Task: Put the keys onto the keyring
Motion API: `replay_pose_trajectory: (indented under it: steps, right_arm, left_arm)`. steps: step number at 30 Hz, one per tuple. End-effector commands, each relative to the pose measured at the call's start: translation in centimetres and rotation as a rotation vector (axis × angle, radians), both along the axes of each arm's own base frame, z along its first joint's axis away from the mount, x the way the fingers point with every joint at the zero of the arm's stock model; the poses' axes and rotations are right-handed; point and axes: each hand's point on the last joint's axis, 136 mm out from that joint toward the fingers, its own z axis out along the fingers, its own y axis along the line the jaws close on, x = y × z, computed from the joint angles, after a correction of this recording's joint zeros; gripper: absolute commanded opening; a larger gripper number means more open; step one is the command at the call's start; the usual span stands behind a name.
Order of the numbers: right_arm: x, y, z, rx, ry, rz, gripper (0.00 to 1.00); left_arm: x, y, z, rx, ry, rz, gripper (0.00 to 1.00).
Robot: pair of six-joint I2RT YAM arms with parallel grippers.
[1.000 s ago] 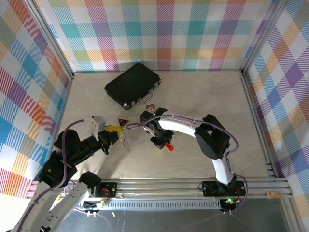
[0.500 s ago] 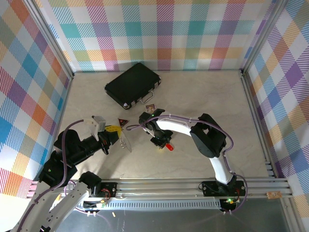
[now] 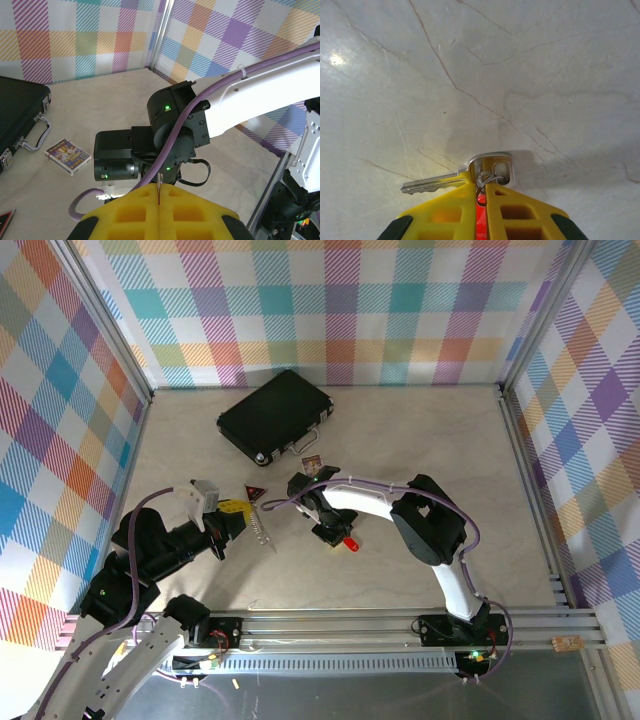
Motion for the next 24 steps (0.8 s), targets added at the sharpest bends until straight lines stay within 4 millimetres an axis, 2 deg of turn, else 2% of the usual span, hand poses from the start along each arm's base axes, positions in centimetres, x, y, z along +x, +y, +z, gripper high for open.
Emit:
replay_pose_trajectory:
  steps: [1, 12, 18, 24]
  right_arm:
    - [0.5, -0.2, 0.5, -0.01, -0.013, 0.001, 0.1]
    - [0.7, -0.7, 1.8, -0.007, -0.044, -0.003, 0.05]
    - [0.7, -0.3, 2.4, 0.068, -0.022, -0.044, 0.05]
    - [0.8, -0.6, 2.1, 0.14, 0.024, -0.11, 0.06]
  left_arm:
    - [0.2, 0.2, 0.8, -0.003, -0.039, 0.012, 0.0]
    - [0.1, 0.1, 0.9, -0.017, -0.039, 0.003, 0.0]
    - [0.2, 0.0, 1.1, -0.022, -0.041, -0.001, 0.0]
    - [0.2, -0.1, 1.1, -0.024, -0.04, -0.003, 0.0]
